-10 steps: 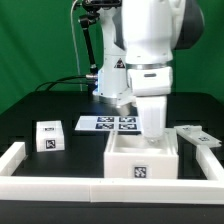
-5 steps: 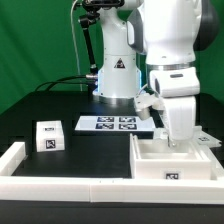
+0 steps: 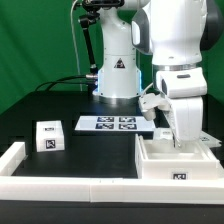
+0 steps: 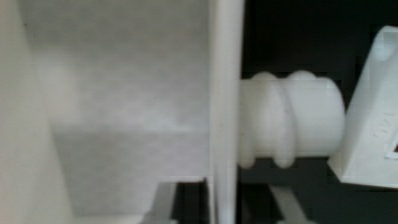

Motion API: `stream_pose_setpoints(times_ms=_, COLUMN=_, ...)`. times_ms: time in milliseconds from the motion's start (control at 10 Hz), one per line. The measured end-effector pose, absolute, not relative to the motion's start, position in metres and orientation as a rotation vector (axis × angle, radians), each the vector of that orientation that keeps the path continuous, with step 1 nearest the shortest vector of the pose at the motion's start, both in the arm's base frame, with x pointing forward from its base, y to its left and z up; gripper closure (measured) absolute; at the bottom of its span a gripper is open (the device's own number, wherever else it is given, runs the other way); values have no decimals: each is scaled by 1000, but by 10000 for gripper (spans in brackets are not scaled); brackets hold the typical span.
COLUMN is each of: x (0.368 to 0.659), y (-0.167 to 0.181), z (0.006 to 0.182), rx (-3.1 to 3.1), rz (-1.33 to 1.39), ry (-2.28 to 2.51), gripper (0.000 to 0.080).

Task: Assemble cabinet

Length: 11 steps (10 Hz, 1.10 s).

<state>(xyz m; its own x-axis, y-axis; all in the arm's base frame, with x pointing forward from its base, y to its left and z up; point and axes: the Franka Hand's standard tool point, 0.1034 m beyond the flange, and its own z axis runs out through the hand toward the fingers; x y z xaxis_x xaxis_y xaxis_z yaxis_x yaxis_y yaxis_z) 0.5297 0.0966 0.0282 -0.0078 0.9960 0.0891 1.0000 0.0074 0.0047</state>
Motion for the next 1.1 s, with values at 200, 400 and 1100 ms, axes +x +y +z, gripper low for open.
stream_pose_setpoints(times_ms=200, x=530, y=96, z=28, rx=-2171, rz=-101, ry=-2185, gripper=432)
stream_pose_setpoints(times_ms=400, x=530, y=95, z=28, rx=-2172, rz=-101, ry=-2183, gripper=254)
stream_pose_setpoints(times_ms=1100, x=510, y=94, z=56, rx=-2174, rz=-104, ry=-2216, gripper=1)
